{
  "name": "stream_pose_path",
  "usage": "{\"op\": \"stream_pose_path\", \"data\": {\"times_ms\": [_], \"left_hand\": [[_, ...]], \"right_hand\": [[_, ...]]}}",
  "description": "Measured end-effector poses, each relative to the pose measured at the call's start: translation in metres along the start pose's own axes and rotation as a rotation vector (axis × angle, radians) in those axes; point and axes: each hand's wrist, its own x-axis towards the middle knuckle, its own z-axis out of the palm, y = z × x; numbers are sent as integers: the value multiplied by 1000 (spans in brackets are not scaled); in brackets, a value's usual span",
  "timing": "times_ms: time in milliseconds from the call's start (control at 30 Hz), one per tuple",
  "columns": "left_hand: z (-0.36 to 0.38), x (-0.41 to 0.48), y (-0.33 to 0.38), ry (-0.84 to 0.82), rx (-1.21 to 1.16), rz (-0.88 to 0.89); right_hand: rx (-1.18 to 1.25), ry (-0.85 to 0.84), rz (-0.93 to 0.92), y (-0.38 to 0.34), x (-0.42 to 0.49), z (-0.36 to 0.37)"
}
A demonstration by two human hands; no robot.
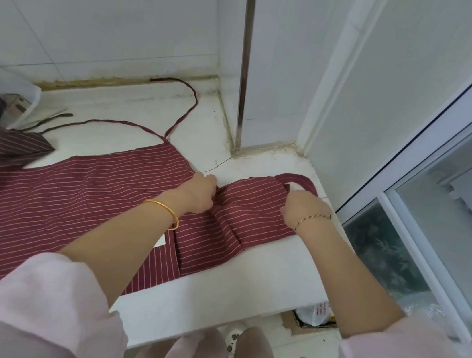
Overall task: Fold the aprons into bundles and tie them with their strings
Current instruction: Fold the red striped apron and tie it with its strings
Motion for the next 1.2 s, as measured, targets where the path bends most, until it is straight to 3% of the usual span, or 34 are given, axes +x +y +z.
{"op": "stream_pose_path", "data": {"times_ms": [67, 133, 233, 267, 333, 400, 500, 567, 633, 733, 800, 967, 1100, 1200], "left_hand": [[-2, -4, 1, -18, 62, -82], [-6, -8, 4, -162, 95, -199], [-9, -20, 14, -432, 226, -311], [-8, -23, 18, -449, 295, -288], [0, -26, 21, -416, 402, -239], [9, -21, 18, -372, 438, -226], [18, -11, 11, -341, 439, -221], [21, -10, 9, -329, 495, -162], [26, -10, 8, -306, 576, -100], [27, -9, 10, -281, 649, -64], [19, -8, 19, -261, 640, -53], [-1, 14, 65, 123, 184, 86], [3, 36, 91, 1, -207, -32], [5, 56, 93, 49, -362, -70]], "right_hand": [[45, 30, 54, 6, -1, 12], [180, 112, 45, 12, 3, 18], [737, 258, -91, 14, 3, 23], [928, 319, -128, 11, -1, 22], [1063, 383, -193, 7, -7, 18], [878, 438, -221, 11, -6, 14], [408, 514, -118, 33, -5, 8], [176, 395, -72, 43, -7, 11], [185, 220, -42, 45, -4, 15], [385, 54, -19, 41, 1, 11], [304, -41, -70, 40, 4, 5], [214, -159, -118, 38, 0, -5], [217, -177, -178, 39, 0, 0], [256, -85, -218, 44, -1, 9]]}}
